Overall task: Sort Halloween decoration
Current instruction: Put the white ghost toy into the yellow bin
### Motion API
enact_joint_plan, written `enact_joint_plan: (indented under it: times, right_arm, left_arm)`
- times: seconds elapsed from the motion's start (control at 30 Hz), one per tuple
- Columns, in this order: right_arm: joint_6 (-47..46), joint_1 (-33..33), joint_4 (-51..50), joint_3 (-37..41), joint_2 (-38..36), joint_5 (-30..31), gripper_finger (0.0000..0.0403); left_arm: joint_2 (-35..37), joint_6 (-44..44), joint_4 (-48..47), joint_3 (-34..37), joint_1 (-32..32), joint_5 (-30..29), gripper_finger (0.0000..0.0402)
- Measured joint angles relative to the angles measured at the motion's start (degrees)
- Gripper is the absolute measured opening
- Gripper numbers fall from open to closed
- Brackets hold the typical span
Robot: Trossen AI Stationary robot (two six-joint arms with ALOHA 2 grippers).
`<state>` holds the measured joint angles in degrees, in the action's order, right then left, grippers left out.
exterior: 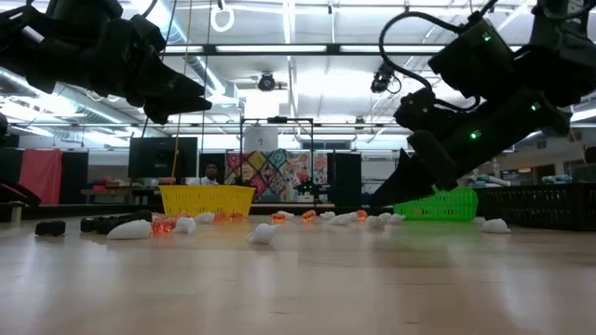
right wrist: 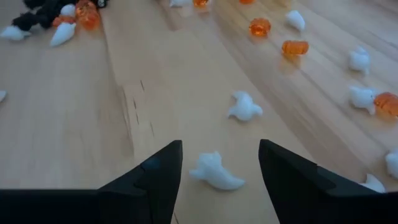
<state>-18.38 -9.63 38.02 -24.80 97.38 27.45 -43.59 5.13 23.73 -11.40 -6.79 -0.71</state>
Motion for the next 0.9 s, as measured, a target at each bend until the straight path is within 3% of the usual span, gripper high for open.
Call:
enact_joint_plan:
  times: [0.13, 0.3, 0.57, 0.9]
  right_arm:
    - [2.48, 1.54, 0.66, 0.07, 0.33, -1.24, 0.0215]
    - [5.37, 3.71, 8.54, 0.0, 5.13, -6.34, 0.0214]
    - [4.57, 3.39, 12.37, 0.04, 10.52, -6.73, 0.02]
    - [5.34, 2.64, 10.28, 0.73, 8.92, -7.41, 0.0098]
  left_arm:
    - [0.0, 0.01, 0.02, 0.0, 0.01, -0.01, 0.0196]
    - [0.0, 0.02, 0.09, 0.0, 0.01, -0.02, 0.0196]
    - [0.0, 0.01, 0.07, 0.0, 0.01, -0.02, 0.0196]
    - [0.0, -0.33, 0.03, 0.0, 0.01, -0.02, 0.0196]
